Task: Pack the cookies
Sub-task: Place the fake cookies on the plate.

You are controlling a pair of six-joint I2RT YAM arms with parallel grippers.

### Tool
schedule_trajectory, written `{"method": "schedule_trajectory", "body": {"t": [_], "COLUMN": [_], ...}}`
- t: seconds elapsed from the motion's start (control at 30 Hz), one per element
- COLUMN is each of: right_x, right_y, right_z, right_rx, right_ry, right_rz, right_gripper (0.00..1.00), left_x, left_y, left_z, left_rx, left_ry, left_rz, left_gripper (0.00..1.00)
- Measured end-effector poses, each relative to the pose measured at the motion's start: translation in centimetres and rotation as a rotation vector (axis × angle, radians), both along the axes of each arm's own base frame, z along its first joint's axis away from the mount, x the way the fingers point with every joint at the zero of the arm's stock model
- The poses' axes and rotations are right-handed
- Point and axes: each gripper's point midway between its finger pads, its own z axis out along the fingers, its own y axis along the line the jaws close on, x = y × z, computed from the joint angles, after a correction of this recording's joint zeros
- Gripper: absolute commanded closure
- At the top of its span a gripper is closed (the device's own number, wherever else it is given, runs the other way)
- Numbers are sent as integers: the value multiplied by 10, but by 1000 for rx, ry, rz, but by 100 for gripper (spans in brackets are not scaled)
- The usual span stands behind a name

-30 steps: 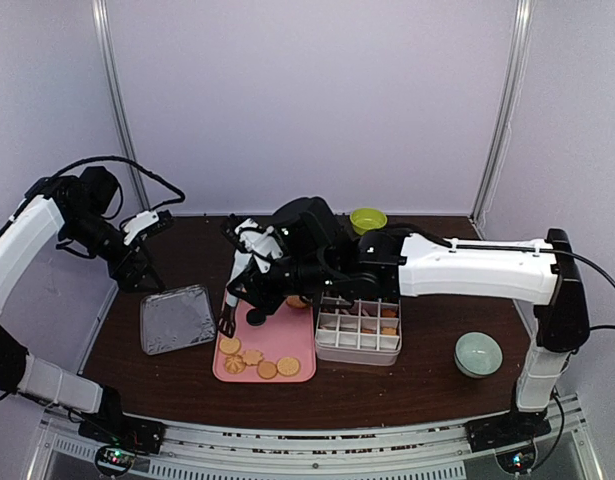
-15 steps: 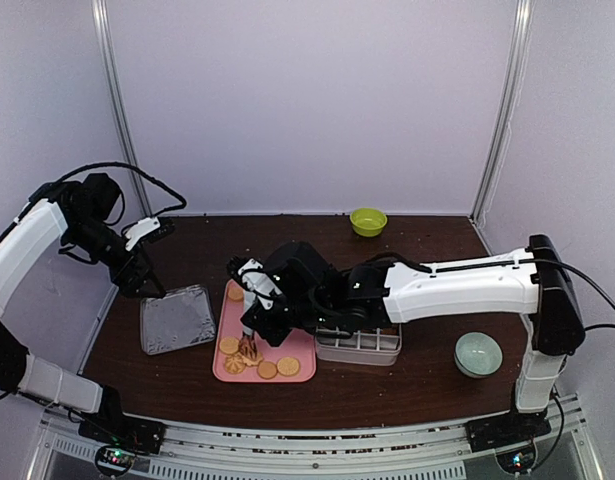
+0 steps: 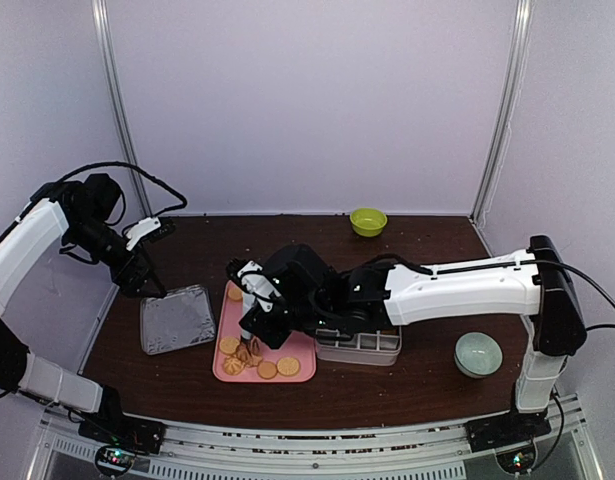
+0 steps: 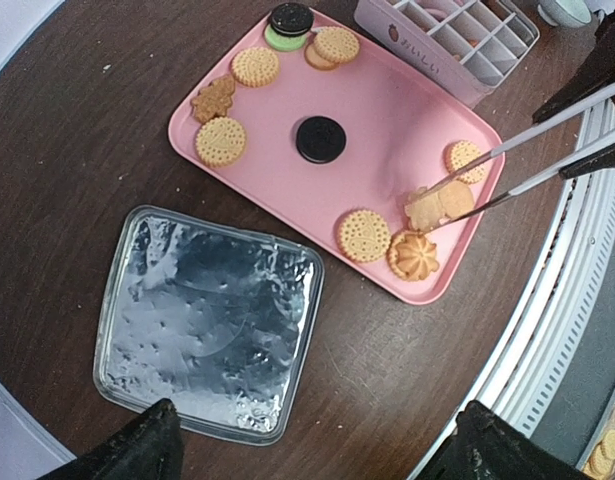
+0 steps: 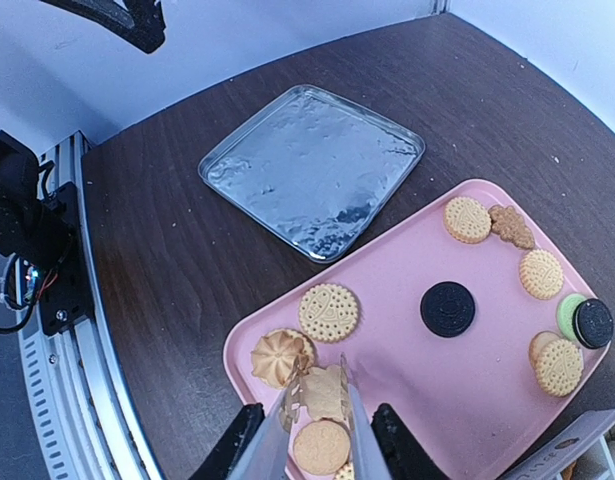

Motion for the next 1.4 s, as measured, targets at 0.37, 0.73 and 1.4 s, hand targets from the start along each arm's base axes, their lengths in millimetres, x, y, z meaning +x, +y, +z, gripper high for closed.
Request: {"method": "schedule_trajectory", "body": {"t": [0.37,0.73,1.4], "right_x": [-3,-5,15], "right_y": [-6,-5,-1], "right_z": [-3,-9,7], "right_rx": [-35,-50,-9], "right_ry": [-39,-42,-132], "right_rz": [-18,-17,-103], "right_gripper": [60,59,94], "left_x": [0,0,1], "left_y": [-2,-3,-3], "left_z": [0,0,-2], "left_rx": [-13,-16,-19], "left_ry": [6,9,18], "left_rz": [-4,-4,-5], "left_gripper": [4,5,6]}}
